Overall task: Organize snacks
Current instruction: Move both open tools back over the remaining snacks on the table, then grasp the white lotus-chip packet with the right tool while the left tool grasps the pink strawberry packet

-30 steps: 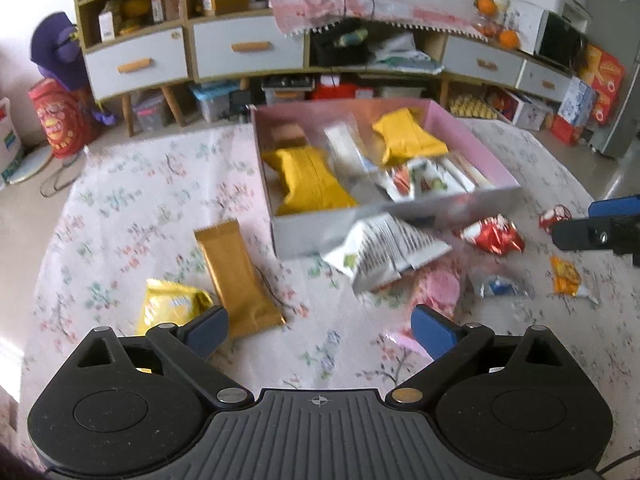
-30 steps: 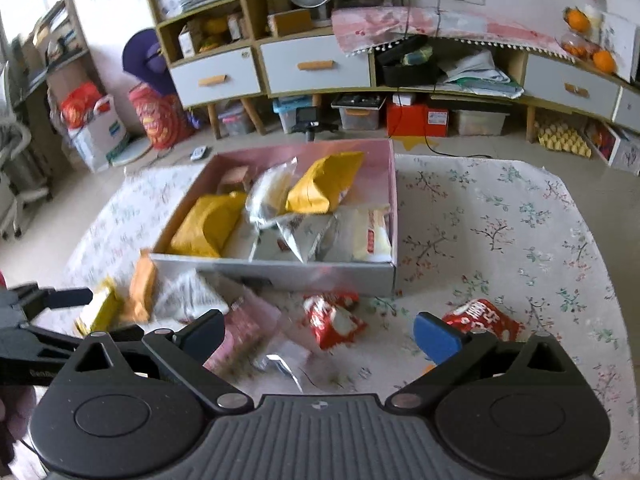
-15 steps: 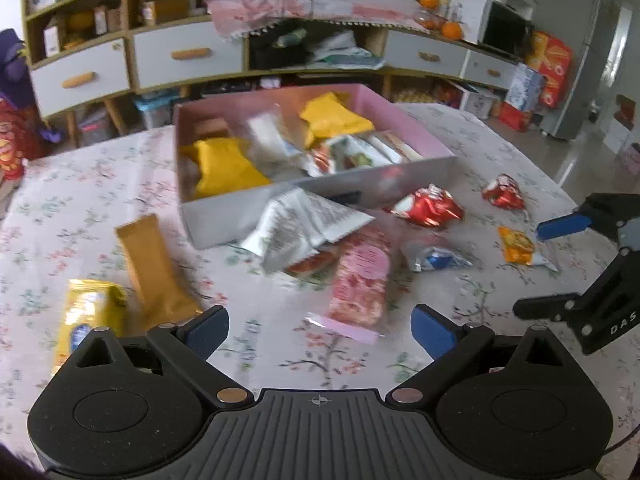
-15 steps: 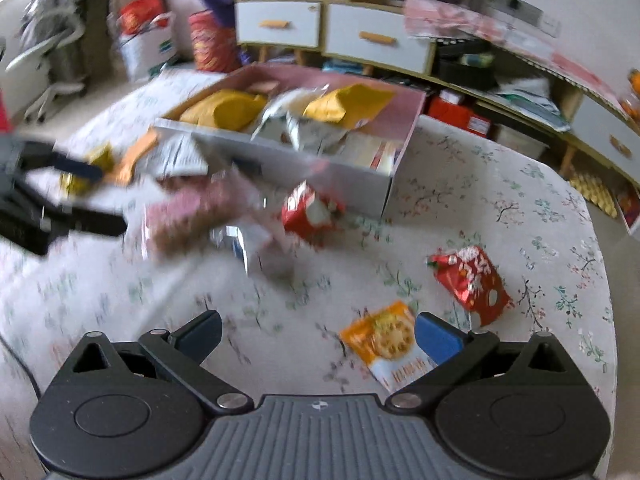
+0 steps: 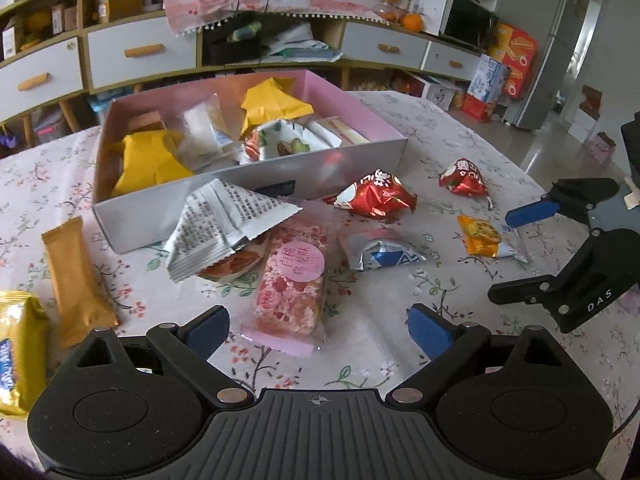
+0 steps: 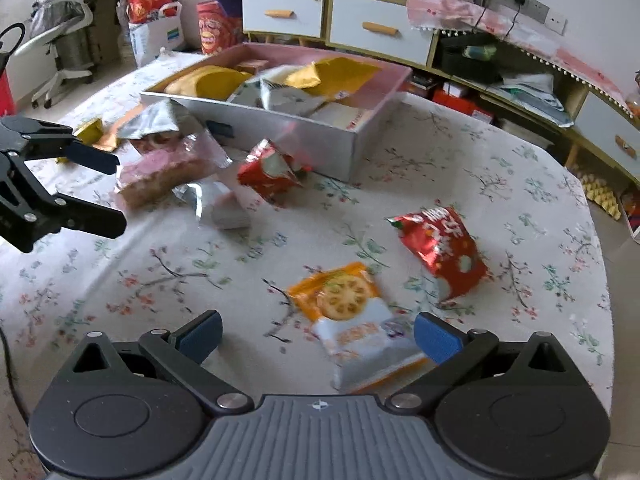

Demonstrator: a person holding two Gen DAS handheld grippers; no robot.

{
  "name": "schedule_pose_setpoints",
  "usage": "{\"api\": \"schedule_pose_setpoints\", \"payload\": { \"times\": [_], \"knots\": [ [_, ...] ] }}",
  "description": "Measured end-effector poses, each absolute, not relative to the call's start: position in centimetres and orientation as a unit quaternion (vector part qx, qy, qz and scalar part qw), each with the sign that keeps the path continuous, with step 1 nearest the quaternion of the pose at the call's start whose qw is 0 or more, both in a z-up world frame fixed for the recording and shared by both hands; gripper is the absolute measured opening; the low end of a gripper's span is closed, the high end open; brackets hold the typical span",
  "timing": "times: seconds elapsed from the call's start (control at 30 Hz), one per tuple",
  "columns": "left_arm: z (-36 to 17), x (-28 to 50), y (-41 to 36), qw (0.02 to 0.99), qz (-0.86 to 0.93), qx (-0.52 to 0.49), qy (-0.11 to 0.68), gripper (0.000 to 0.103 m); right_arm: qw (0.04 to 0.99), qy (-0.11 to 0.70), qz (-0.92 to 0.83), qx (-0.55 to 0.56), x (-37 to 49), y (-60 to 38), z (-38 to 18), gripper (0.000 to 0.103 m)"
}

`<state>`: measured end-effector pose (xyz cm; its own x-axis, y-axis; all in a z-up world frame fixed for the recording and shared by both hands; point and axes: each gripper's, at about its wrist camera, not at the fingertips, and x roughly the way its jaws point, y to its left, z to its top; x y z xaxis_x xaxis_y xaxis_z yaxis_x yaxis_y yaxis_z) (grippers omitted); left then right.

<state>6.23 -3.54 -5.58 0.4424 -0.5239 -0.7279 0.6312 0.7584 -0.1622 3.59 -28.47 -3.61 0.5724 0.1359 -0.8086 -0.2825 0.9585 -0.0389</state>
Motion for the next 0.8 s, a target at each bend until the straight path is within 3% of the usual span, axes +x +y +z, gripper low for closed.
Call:
{"api": "schedule_pose_setpoints", "payload": {
  "times": [0.17, 0.47, 0.53, 0.73, 0.8],
  "knots": [
    [-5.8, 6.8, -4.0, 0.848, -0.334, 0.066, 0.407, 0.08, 0.881, 0.453, 0.119, -0.07, 3.8, -29.9, -4.0, 0.077],
    [-5.8, 7.5, -4.4, 0.857, -0.322, 0.065, 0.397, 0.062, 0.884, 0.445, 0.131, -0.057, 4.0, -30.3, -3.7, 0.057],
    [-5.8, 7.6, -4.5, 0.859, -0.318, 0.07, 0.395, 0.052, 0.884, 0.444, 0.134, -0.056, 4.0, -30.2, -3.6, 0.053],
    [-5.6, 8.0, -4.6, 0.863, -0.303, 0.07, 0.398, 0.036, 0.884, 0.441, 0.145, -0.054, 4.0, -29.9, -3.3, 0.031],
    [-5.6, 8.0, -4.6, 0.864, -0.296, 0.074, 0.401, 0.032, 0.883, 0.441, 0.148, -0.056, 4.0, -29.6, -3.2, 0.017]
  ]
}}
